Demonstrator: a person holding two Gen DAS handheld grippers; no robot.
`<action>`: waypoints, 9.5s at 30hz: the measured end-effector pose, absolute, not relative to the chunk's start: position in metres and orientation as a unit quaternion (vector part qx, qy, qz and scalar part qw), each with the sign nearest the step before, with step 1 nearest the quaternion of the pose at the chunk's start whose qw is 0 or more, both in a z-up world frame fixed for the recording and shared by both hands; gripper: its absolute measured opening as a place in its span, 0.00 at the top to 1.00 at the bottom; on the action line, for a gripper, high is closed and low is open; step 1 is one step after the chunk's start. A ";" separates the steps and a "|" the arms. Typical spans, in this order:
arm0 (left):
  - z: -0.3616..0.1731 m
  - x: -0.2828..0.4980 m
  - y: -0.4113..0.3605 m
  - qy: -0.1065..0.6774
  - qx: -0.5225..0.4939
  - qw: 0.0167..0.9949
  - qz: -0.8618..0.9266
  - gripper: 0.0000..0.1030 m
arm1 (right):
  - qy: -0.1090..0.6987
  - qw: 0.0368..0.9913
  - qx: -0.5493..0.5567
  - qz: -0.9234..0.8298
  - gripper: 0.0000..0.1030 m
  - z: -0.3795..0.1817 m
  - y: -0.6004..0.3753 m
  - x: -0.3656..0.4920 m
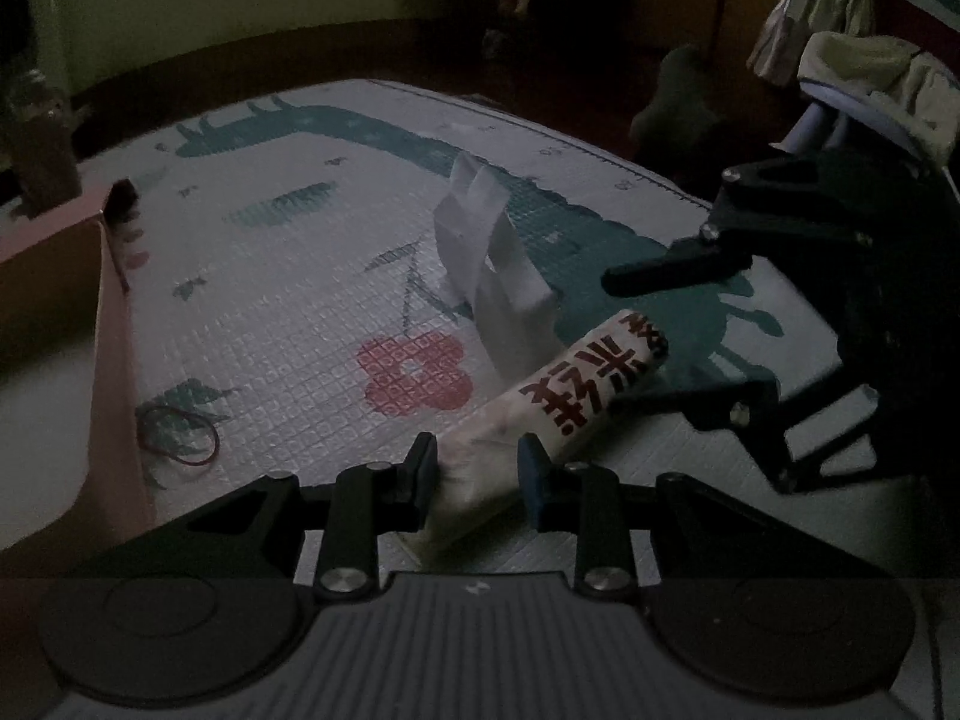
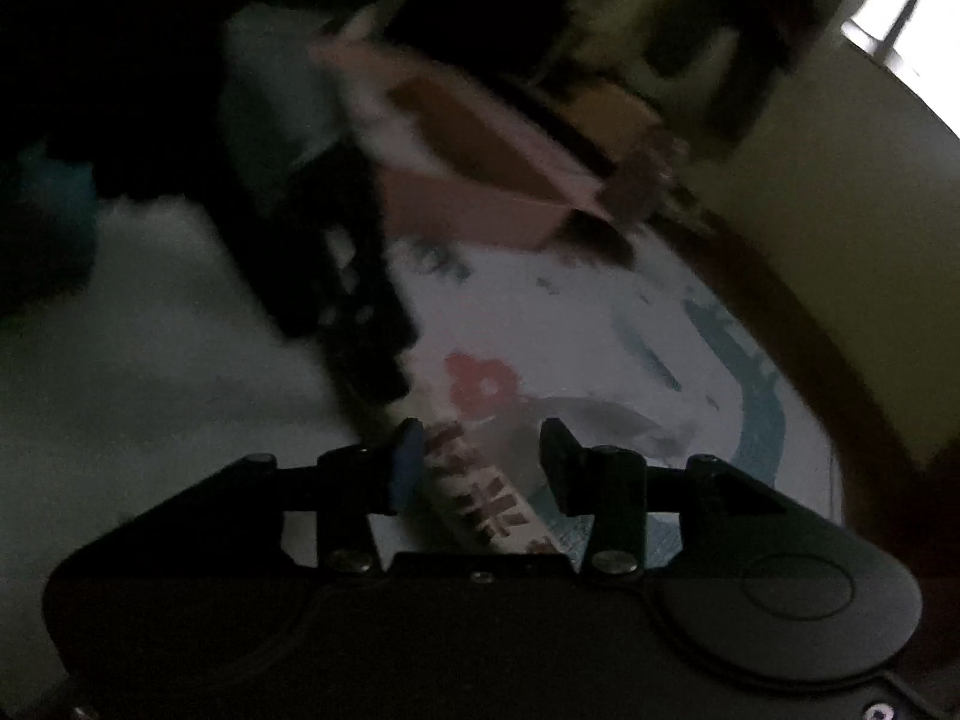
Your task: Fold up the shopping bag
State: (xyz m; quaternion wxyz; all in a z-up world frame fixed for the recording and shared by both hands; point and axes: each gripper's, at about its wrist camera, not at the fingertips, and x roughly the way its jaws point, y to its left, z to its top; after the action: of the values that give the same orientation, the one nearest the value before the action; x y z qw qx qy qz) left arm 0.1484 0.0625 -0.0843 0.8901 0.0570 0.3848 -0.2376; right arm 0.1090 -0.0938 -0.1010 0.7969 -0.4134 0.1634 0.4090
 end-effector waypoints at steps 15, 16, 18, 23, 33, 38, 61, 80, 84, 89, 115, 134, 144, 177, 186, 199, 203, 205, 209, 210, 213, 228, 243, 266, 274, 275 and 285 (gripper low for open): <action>-0.082 0.171 0.082 0.421 -0.012 0.867 -0.266 0.72 | 0.145 0.632 -0.629 0.429 0.73 -0.113 -0.045 0.108; -0.083 0.171 0.082 0.421 -0.014 0.867 -0.265 0.72 | 0.148 0.631 -0.629 0.430 0.73 -0.112 -0.043 0.109; -0.083 0.172 0.082 0.422 -0.018 0.867 -0.266 0.72 | 0.154 0.630 -0.627 0.432 0.73 -0.111 -0.041 0.112; -0.084 0.174 0.085 0.424 -0.032 0.865 -0.266 0.72 | 0.188 0.635 -0.612 0.433 0.73 -0.104 -0.034 0.119; -0.067 0.138 0.081 0.407 -0.020 0.871 -0.275 0.56 | 0.233 0.698 -0.523 0.430 0.78 -0.099 -0.049 0.126; -0.052 0.107 0.079 0.398 -0.009 0.871 -0.288 0.48 | 0.343 0.751 -0.347 0.446 0.78 -0.076 -0.085 0.147; -0.100 0.099 0.001 0.416 0.161 0.843 -0.300 0.00 | 0.384 0.819 -0.096 0.415 0.85 -0.077 -0.154 0.151; -0.094 0.098 0.033 0.373 0.078 0.891 -0.246 0.08 | 0.267 0.870 0.222 0.350 0.85 -0.043 -0.238 0.165; -0.084 0.118 0.069 0.348 -0.003 0.932 -0.097 0.28 | 0.267 0.862 0.216 0.374 0.85 -0.041 -0.231 0.164; -0.091 0.137 0.090 0.326 -0.105 0.939 0.017 0.67 | 0.268 0.853 0.204 0.398 0.84 -0.041 -0.225 0.164; -0.108 0.172 0.094 0.293 -0.202 0.906 0.228 0.81 | 0.260 0.834 0.213 0.437 0.84 -0.032 -0.233 0.161; -0.056 0.121 0.094 0.228 -0.200 0.953 -0.004 0.99 | 0.258 0.862 0.105 0.423 0.84 -0.040 -0.205 0.141; -0.020 0.100 0.108 0.223 -0.240 0.938 -0.110 0.99 | 0.265 0.856 0.063 0.439 0.84 -0.046 -0.189 0.136; 0.062 0.087 -0.009 0.206 0.278 0.916 -0.202 0.99 | 0.221 0.860 -0.049 0.458 0.85 -0.037 -0.165 0.112; 0.035 0.054 -0.040 0.180 0.510 0.806 -0.240 0.99 | 0.222 0.858 0.013 0.464 0.85 -0.034 -0.179 0.119; 0.055 0.053 -0.018 0.166 0.418 0.862 -0.234 0.98 | 0.171 0.872 0.050 0.455 0.85 -0.027 -0.187 0.113; 0.073 0.057 0.007 0.152 0.312 0.907 -0.237 0.98 | 0.147 0.891 -0.006 0.430 0.85 -0.025 -0.182 0.108; 0.082 0.061 0.023 0.156 0.220 0.929 -0.255 0.98 | 0.127 0.900 -0.036 0.415 0.85 -0.022 -0.179 0.102; 0.097 0.062 0.038 0.153 0.147 0.939 -0.270 0.96 | 0.099 0.909 -0.096 0.393 0.85 -0.020 -0.172 0.094; 0.100 0.064 0.037 0.156 0.149 0.937 -0.274 0.94 | 0.092 0.909 -0.115 0.391 0.85 -0.020 -0.169 0.092; 0.110 0.071 0.036 0.169 0.155 0.929 -0.290 0.72 | 0.070 0.904 -0.165 0.389 0.85 -0.020 -0.161 0.084; 0.146 0.109 0.045 0.314 0.204 0.851 -0.368 0.68 | 0.006 0.882 -0.268 0.388 0.85 -0.016 -0.151 0.061; 0.144 0.119 0.031 0.369 0.268 0.815 -0.357 0.99 | -0.016 0.874 -0.302 0.379 0.86 -0.018 -0.145 0.052; 0.147 0.079 0.014 0.273 0.274 0.857 -0.340 0.99 | 0.057 0.904 -0.025 0.423 0.87 -0.004 -0.178 0.079; 0.147 0.078 0.016 0.265 0.311 0.857 -0.314 1.00 | 0.080 0.901 0.068 0.420 0.87 -0.011 -0.189 0.092; 0.146 0.077 0.015 0.266 0.308 0.856 -0.318 1.00 | 0.083 0.901 0.078 0.419 0.87 -0.011 -0.190 0.093; 0.128 0.091 0.019 0.291 0.245 0.870 -0.312 0.82 | 0.103 0.918 0.143 0.356 0.87 -0.010 -0.220 0.115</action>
State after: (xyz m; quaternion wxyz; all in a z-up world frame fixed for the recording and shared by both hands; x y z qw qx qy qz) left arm 0.0907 0.0195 0.1281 0.8705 0.2453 0.2912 -0.3120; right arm 0.1152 -0.2205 -0.0103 0.9179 0.1433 0.1029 0.3555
